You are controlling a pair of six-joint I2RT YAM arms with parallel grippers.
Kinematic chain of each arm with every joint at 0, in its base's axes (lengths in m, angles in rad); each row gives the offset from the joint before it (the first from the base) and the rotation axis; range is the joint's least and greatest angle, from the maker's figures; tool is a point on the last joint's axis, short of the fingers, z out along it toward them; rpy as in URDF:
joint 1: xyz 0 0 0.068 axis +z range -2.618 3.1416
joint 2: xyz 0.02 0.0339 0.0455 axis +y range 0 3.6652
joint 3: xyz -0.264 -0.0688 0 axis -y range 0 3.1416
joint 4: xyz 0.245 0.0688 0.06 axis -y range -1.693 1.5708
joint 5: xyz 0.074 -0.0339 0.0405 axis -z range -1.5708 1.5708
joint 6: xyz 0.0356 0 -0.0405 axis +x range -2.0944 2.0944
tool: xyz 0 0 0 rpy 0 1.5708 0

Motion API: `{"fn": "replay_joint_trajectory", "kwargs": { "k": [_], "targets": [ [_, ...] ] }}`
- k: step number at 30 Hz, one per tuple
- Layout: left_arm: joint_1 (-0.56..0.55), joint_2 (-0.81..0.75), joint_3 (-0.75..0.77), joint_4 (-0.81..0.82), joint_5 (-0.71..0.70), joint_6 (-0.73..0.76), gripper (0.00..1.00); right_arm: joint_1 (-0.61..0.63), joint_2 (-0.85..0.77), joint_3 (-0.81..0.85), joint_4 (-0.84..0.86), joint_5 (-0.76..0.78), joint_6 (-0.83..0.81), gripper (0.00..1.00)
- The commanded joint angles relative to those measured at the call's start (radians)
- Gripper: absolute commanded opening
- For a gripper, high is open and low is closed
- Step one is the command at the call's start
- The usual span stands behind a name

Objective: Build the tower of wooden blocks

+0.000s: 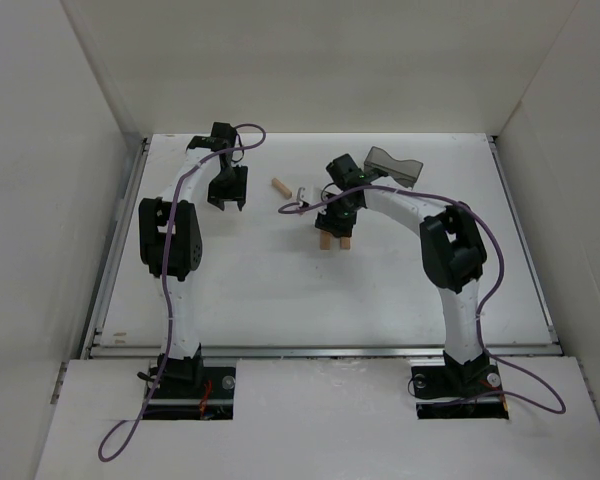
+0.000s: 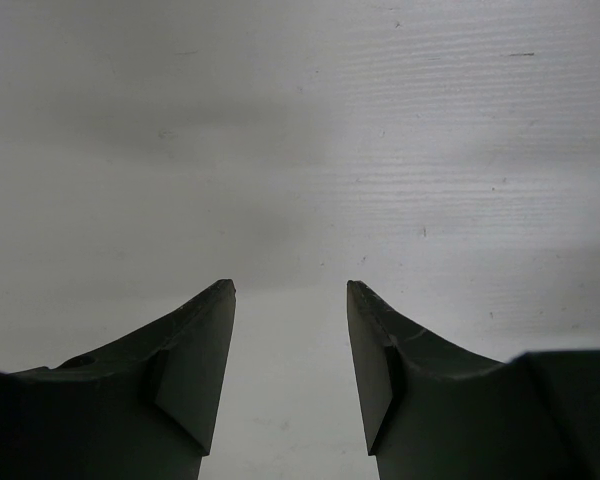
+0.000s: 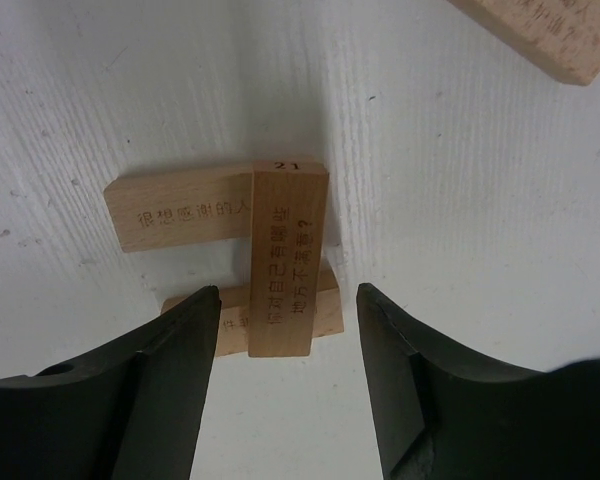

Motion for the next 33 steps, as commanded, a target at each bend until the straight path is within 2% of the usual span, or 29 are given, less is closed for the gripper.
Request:
{"fn": "replay_joint_trajectory", "kwargs": {
  "k": [1, 15, 24, 28, 29, 32, 33],
  "targets": [
    [0.005, -0.045, -0.001, -0.023, 0.007, 0.012, 0.45, -0.004, -0.062, -0.025, 0.039, 0.015, -0.01, 0.63],
    [0.005, -0.044, -0.001, -0.023, 0.007, 0.012, 0.45, -0.013, -0.071, -0.044, 0.058, 0.07, 0.009, 0.63],
    [-0.006, -0.044, -0.001, -0.023, 0.016, 0.021, 0.43, -0.013, -0.108, 0.004, 0.061, -0.087, 0.079, 0.63],
    [-0.062, -0.064, -0.001, -0.014, -0.011, 0.043, 0.43, -0.022, -0.19, -0.07, 0.161, -0.101, 0.226, 0.63],
    [-0.062, -0.064, -0.001, -0.014, -0.023, 0.043, 0.43, -0.039, -0.233, -0.093, 0.189, -0.101, 0.319, 0.63],
    [-0.09, -0.055, -0.01, -0.014, -0.023, 0.053, 0.43, -0.091, -0.312, -0.207, 0.303, -0.028, 0.469, 0.63],
    [-0.104, -0.055, -0.01, -0.014, -0.001, 0.065, 0.43, -0.105, -0.325, -0.232, 0.321, 0.044, 0.583, 0.63]
  ]
}}
